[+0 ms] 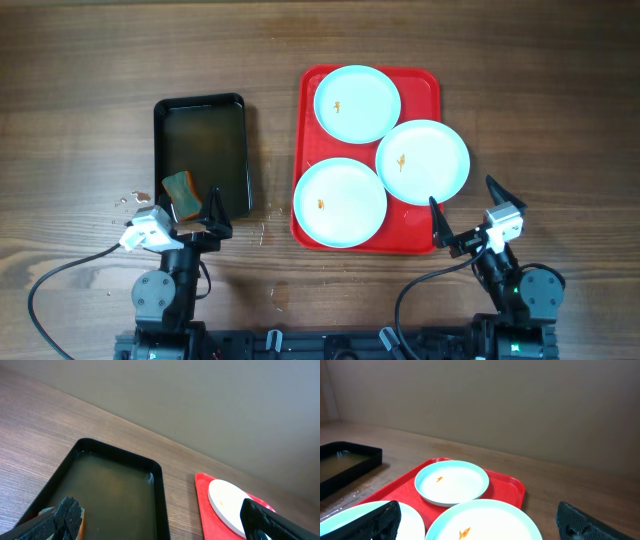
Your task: Clean dirty plates on tray and stack at the side
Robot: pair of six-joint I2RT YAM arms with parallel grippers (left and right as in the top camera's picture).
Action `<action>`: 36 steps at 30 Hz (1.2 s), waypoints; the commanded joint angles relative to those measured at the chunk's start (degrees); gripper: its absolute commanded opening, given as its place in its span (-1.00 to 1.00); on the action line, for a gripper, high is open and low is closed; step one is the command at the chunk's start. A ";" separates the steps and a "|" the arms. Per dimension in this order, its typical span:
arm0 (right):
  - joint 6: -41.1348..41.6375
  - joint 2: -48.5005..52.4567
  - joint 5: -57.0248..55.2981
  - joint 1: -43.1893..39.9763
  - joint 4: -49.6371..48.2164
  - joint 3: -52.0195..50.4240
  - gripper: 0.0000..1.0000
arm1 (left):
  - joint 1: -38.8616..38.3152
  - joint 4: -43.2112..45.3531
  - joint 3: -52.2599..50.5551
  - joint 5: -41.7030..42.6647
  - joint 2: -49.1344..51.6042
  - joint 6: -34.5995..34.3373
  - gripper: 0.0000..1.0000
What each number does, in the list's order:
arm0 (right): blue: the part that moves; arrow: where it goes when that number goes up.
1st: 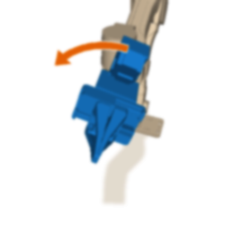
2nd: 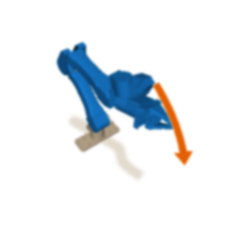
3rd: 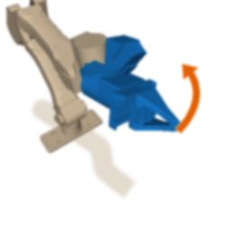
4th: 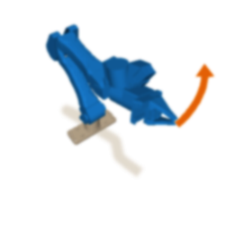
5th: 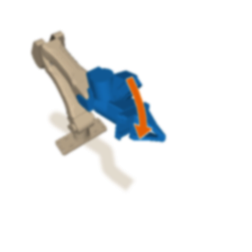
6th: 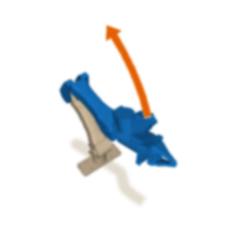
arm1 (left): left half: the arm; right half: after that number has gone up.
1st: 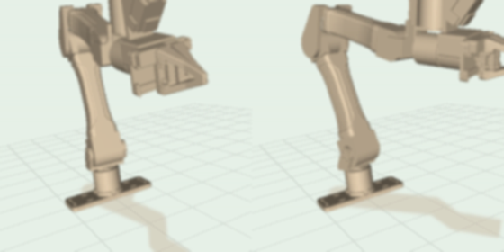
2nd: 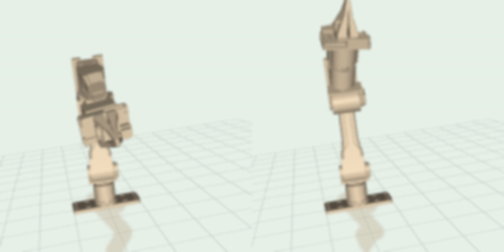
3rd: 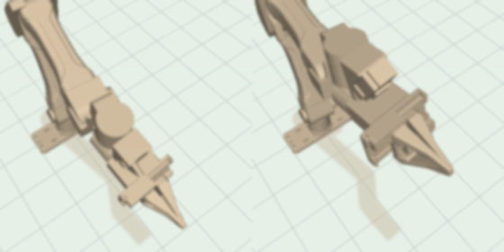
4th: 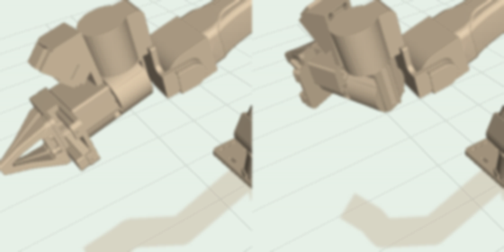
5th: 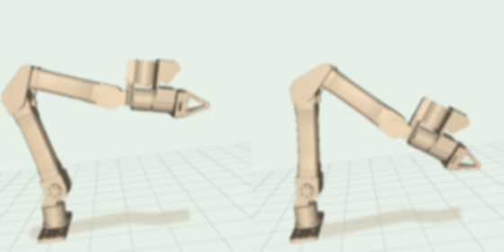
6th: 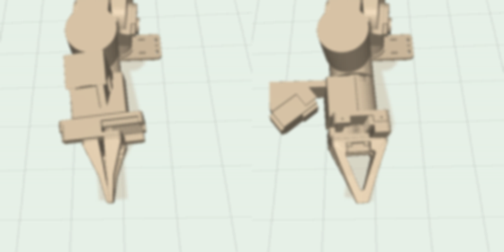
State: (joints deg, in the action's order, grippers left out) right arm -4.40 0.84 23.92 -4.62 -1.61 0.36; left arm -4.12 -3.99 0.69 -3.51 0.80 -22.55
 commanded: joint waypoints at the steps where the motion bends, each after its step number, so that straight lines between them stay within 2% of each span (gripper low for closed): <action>1: -0.11 -0.04 -0.17 0.17 -0.28 -0.07 1.00 | -0.22 0.17 -0.35 0.48 -0.26 1.14 1.00; 22: 1.16 -0.04 0.96 0.17 -0.28 -0.07 0.99 | -0.22 0.17 -0.35 0.55 -0.26 1.11 1.00; 29: 2.08 -0.04 2.95 0.17 -0.48 -0.07 0.99 | -0.22 0.24 -0.35 3.34 -0.26 0.63 1.00; 31: 5.27 -0.04 6.80 0.17 -0.66 -0.07 0.99 | -0.22 1.84 -0.35 7.17 -0.26 -2.01 1.00; 36: 14.14 -0.04 16.13 0.17 -0.70 -0.07 0.99 | -0.24 12.50 -0.35 14.25 -0.26 -6.80 1.00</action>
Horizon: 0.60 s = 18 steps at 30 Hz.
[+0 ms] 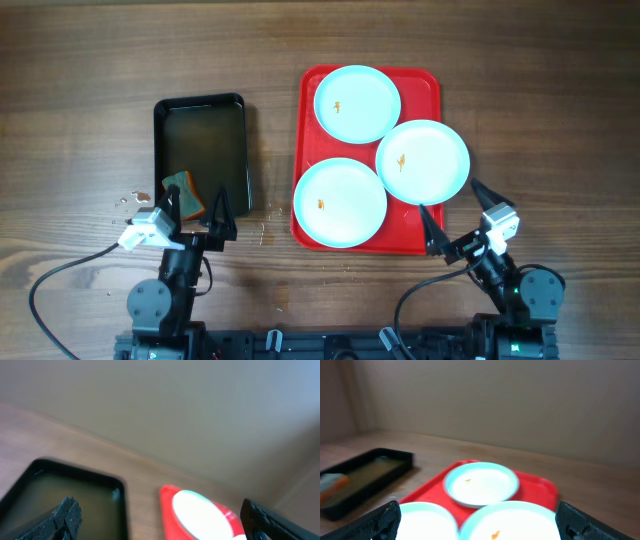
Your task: Clean dirty plates on tray and stack at the side
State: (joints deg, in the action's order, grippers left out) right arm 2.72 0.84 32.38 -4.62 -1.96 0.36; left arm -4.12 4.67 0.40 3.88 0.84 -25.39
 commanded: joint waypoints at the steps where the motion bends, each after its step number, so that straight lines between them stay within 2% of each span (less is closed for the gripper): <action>1: 8.31 -0.04 8.31 0.17 -0.57 -0.07 0.99 | -0.22 5.57 -0.07 8.61 -0.31 -4.04 1.00; 6: 13.55 -0.04 13.18 0.17 -5.62 0.46 0.99 | -0.22 9.99 -0.07 10.32 -0.31 -4.04 1.00; 12: 17.27 0.13 16.87 0.17 -5.57 7.21 1.00 | -0.22 8.96 1.51 14.71 -0.28 -4.02 1.00; 18: 19.58 8.46 17.66 0.17 6.93 20.87 0.99 | -0.22 -6.45 15.61 15.89 5.35 -1.60 1.00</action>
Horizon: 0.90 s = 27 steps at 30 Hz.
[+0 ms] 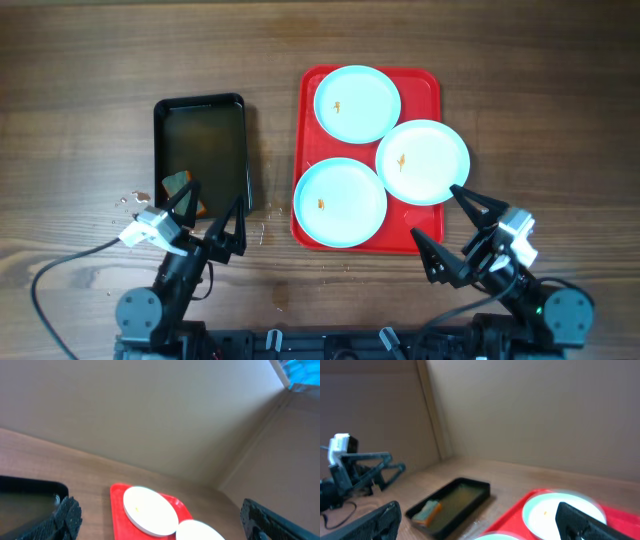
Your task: Clean dirty plates on tray and stack at the side
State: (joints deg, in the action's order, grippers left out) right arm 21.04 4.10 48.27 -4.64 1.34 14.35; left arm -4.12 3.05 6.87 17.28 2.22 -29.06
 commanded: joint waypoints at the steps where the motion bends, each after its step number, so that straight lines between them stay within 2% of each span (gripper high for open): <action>1: 0.72 7.93 1.77 0.20 6.56 10.03 0.99 | -0.22 -7.10 11.65 3.34 5.75 3.02 1.00; 5: -0.35 19.28 1.14 0.20 19.96 22.16 1.00 | -0.22 -22.75 25.70 4.57 16.37 3.39 0.99; 8: -4.61 30.67 -1.18 0.20 36.98 32.85 0.99 | -0.22 -36.89 37.83 4.57 27.04 3.52 1.00; 11: -8.15 38.27 -1.07 0.20 42.51 37.59 0.99 | -0.22 -46.21 45.07 4.81 34.99 6.58 1.00; 13: -1.79 41.66 0.20 0.20 41.70 37.64 0.99 | -0.22 -47.50 46.29 5.20 38.07 7.37 1.00; 14: 0.00 43.41 1.22 0.20 41.55 37.62 1.00 | -0.22 -48.63 46.29 8.04 39.30 6.10 1.00; 16: -2.99 46.75 3.28 0.24 39.19 37.62 0.98 | -0.24 -50.71 46.29 9.49 41.20 6.01 1.00; 17: -3.08 48.09 2.49 0.63 39.23 37.62 0.90 | -0.24 -50.82 46.29 9.25 42.03 6.38 1.00; 19: -3.02 50.31 -3.82 2.91 41.75 37.62 0.78 | -0.28 -51.30 46.29 9.11 44.52 6.25 0.99; 22: -2.40 52.61 -20.09 10.19 47.78 37.62 0.72 | -1.18 -53.62 46.29 9.05 49.35 6.40 0.99; 24: 2.21 54.66 -32.17 17.18 51.95 37.62 0.61 | -3.65 -54.38 46.29 8.79 53.13 7.63 0.86; 25: 4.55 56.15 -36.20 21.11 52.92 37.44 0.58 | -5.86 -54.38 46.29 8.00 55.25 7.85 0.74; 26: 6.84 57.66 -37.99 24.13 52.92 36.76 0.51 | -7.52 -54.38 46.29 7.19 56.46 7.76 0.70; 27: 9.68 59.08 -38.80 26.29 52.61 36.00 0.34 | -9.81 -54.38 46.29 5.46 57.81 7.61 0.65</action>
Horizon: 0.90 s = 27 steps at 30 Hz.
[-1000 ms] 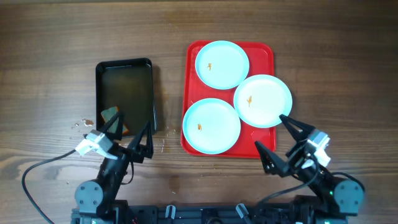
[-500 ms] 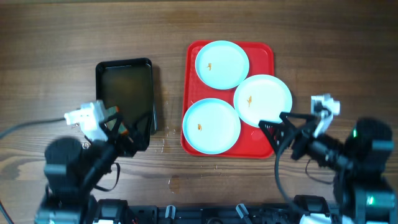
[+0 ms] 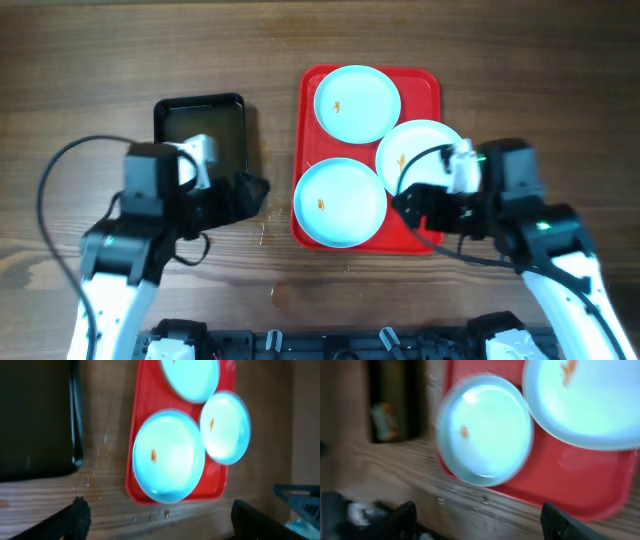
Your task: Clean dirty plates on tray and stack at the side
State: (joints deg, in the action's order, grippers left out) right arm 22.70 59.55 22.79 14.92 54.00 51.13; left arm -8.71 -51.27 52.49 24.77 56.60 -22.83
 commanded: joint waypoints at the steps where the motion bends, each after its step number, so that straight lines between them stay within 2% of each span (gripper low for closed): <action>1: 10.12 5.49 -14.16 8.68 -0.76 -1.68 0.24 | -7.56 -0.07 0.68 -4.37 4.70 0.90 0.59; 2: 11.21 7.43 -15.43 10.05 -1.68 -2.43 0.11 | -9.49 -0.07 0.68 -7.04 5.66 -0.15 0.54; 3: 12.07 10.19 -16.68 11.19 -3.85 -3.28 -0.02 | -12.17 -0.13 0.68 -11.10 6.91 -0.59 0.40; 5: 12.22 14.95 -15.72 11.54 -8.52 -3.93 -0.11 | -14.82 -0.85 0.68 -17.14 8.09 -2.16 0.36; 7: 12.24 18.67 -15.37 11.54 -11.72 -3.93 -0.14 | -15.17 -1.31 0.68 -20.04 8.37 -5.79 0.39; 10: 13.53 24.83 -15.54 11.54 -15.56 -3.93 -0.20 | -14.95 -0.96 0.68 -23.61 8.35 -6.73 0.42; 12: 13.55 28.50 -15.50 11.54 -17.38 -3.93 -0.25 | -13.42 -1.79 0.68 -29.70 8.35 -9.86 0.56; 15: 14.88 32.24 -15.34 11.54 -18.86 -3.93 -0.32 | -8.76 -1.64 0.68 -30.69 8.41 -9.03 0.69; 19: 14.88 33.68 -15.52 11.54 -21.31 -3.93 -0.42 | 0.13 0.50 -0.52 -30.64 10.05 -4.83 0.73; 22: 14.95 33.68 -15.93 11.54 -22.27 -3.96 -0.47 | 5.73 2.78 -2.25 -30.16 13.42 -4.11 0.69; 27: 15.02 33.68 -16.41 11.54 -22.23 -3.98 -0.51 | 9.94 9.31 -2.80 -27.41 21.57 4.98 0.68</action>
State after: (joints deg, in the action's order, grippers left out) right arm 36.91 92.49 7.64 26.17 32.01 47.48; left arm -0.19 -44.49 50.22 -3.97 74.52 -24.77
